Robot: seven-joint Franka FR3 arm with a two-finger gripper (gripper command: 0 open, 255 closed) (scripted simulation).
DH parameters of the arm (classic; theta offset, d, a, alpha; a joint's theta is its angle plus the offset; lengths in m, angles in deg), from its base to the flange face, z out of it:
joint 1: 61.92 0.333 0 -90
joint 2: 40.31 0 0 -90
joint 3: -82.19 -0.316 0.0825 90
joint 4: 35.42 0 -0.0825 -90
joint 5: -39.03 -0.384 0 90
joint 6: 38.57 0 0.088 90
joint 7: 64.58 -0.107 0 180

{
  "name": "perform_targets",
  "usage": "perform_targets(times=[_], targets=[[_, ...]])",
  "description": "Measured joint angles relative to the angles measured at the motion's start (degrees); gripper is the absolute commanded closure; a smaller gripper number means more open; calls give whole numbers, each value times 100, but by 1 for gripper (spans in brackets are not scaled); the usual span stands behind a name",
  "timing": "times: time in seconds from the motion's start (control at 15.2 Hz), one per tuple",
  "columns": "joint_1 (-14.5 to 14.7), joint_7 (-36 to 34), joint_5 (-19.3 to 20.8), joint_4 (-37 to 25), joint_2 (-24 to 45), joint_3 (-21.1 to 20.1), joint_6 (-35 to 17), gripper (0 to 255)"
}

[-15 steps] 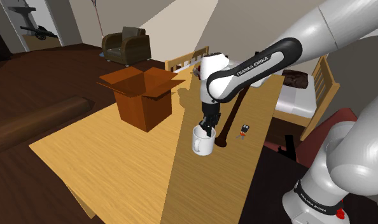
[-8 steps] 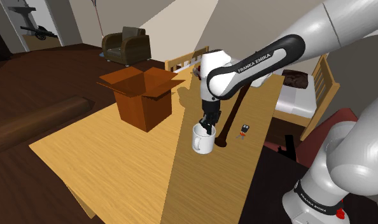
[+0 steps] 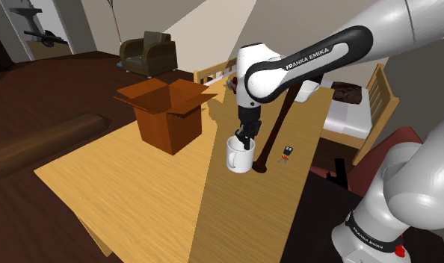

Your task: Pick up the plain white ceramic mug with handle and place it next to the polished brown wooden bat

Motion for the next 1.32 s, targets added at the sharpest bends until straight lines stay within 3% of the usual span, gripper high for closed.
perform_targets(times=[1.32], targets=[[-8, -44, 19, -1159, -450, 22, 1609, 255]])
